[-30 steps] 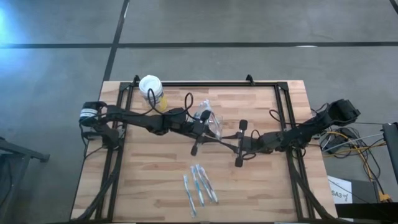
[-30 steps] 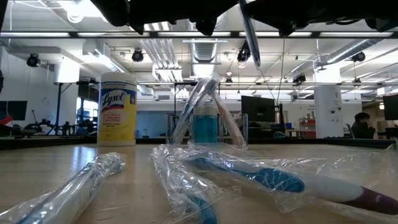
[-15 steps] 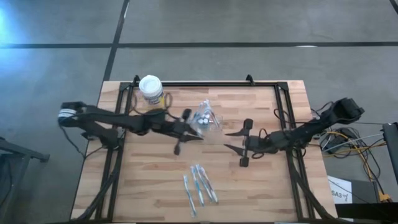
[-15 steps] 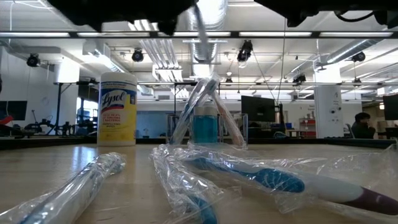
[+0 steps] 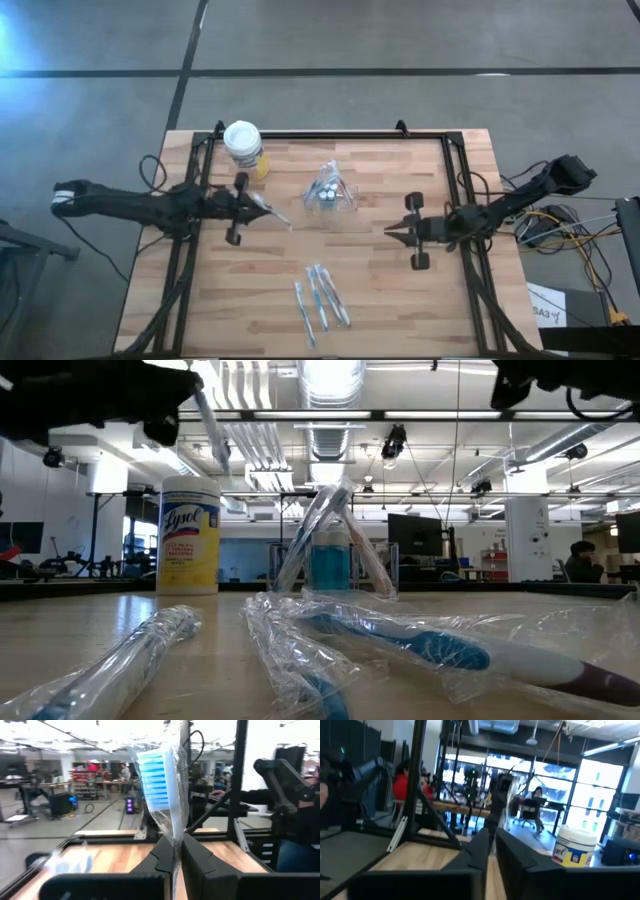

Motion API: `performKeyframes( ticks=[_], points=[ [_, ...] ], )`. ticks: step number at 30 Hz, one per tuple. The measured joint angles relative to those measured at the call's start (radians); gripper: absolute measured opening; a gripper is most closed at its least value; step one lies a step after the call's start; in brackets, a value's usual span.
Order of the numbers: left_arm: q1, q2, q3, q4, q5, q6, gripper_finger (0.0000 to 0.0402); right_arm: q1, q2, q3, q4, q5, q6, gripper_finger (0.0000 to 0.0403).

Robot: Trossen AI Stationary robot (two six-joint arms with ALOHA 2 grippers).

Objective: Pick & Place toothbrushing station
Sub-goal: Put the blue toothbrush into the left section of the transparent organizer

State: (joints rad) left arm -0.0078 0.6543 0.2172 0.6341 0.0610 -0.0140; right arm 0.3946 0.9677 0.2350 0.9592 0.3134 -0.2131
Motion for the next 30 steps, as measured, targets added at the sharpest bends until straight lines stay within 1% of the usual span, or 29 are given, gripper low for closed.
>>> performKeyframes(
  ticks=[1,4,11,15,19,24,26,30],
  points=[
    [0.000,-0.030,-0.022,-0.006,-0.009,-0.005,0.0016,0.000,-0.014,-0.026,0.023,0.000,0.000,0.0016],
    [0.000,-0.102,-0.065,-0.009,-0.010,-0.006,0.0016,0.000,-0.053,-0.094,0.110,0.000,-0.005,0.0011],
    [0.000,-0.199,-0.108,-0.058,-0.010,-0.008,0.0016,0.000,-0.140,-0.225,0.229,0.000,-0.001,0.0008],
    [0.000,-0.233,-0.108,-0.070,-0.019,-0.009,0.0020,0.000,-0.194,-0.227,0.189,0.000,0.000,0.0008],
    [0.000,-0.259,-0.108,-0.093,-0.072,-0.005,0.0016,0.000,-0.203,-0.226,0.153,0.000,0.000,0.0008],
    [0.000,-0.246,-0.090,-0.101,-0.116,-0.013,0.0016,0.000,-0.200,-0.226,0.152,0.000,-0.006,0.0008],
    [0.000,-0.217,-0.052,-0.097,-0.157,-0.018,0.0016,0.000,-0.202,-0.226,0.156,0.000,-0.018,0.0008],
    [0.001,-0.107,0.060,-0.127,-0.168,0.041,0.0016,0.000,-0.202,-0.226,0.173,0.000,-0.027,0.0008]
  ],
)
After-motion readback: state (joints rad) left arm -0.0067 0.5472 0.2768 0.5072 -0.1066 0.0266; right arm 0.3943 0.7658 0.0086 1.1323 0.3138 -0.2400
